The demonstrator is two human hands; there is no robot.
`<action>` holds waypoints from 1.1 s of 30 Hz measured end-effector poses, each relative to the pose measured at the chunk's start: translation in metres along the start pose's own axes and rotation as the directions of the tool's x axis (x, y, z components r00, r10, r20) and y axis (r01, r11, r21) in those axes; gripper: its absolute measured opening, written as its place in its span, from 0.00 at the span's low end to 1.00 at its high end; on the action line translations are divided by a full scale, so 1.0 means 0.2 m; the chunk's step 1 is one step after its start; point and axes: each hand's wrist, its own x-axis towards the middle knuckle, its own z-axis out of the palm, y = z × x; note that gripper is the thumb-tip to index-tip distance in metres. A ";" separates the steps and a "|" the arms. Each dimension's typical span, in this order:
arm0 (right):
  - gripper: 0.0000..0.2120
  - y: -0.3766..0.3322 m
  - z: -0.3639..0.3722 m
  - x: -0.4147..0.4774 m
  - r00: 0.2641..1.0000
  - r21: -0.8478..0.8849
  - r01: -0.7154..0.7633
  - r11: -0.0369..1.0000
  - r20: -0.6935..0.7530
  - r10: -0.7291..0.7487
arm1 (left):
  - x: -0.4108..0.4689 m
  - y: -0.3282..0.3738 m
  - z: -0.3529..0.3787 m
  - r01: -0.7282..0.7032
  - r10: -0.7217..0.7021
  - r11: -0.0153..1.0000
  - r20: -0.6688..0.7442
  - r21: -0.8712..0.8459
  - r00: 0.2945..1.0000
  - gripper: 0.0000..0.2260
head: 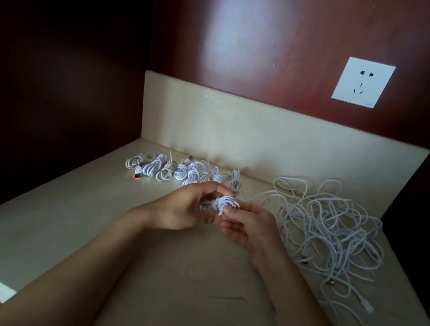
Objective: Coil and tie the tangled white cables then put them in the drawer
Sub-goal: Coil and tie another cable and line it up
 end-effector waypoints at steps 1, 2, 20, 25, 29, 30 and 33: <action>0.07 0.00 0.00 0.00 1.000 0.008 0.001 1.000 0.000 -0.001 | 0.00 0.00 0.00 0.000 0.000 1.000 0.007 -0.013 1.000 0.19; 0.07 0.00 0.00 0.00 1.000 0.014 0.009 1.000 -0.001 -0.009 | 0.00 0.00 0.00 -0.004 0.004 1.000 0.004 -0.027 1.000 0.18; 0.12 0.08 0.01 0.01 0.790 -0.908 0.386 0.163 0.234 -0.567 | 0.01 -0.04 -0.01 0.116 -0.079 0.962 -0.154 0.248 0.985 0.11; 0.06 0.10 0.07 0.01 0.812 -0.881 0.436 0.183 0.298 -0.502 | -0.04 0.03 -0.09 0.271 -0.264 0.958 -0.078 0.099 0.961 0.05; 0.14 0.06 0.23 0.05 0.745 -0.851 0.524 0.033 0.440 -0.501 | -0.18 0.07 -0.26 0.262 -0.254 0.955 -0.071 0.139 0.965 0.07; 0.14 0.04 0.29 0.06 0.728 -0.839 0.544 -0.027 0.487 -0.483 | -0.23 0.05 -0.31 0.257 -0.245 0.954 -0.092 0.156 0.965 0.10; 0.15 0.04 0.47 0.11 0.683 -0.779 0.610 -0.148 0.611 -0.400 | -0.38 -0.02 -0.43 0.336 -0.258 0.924 -0.349 0.183 0.901 0.13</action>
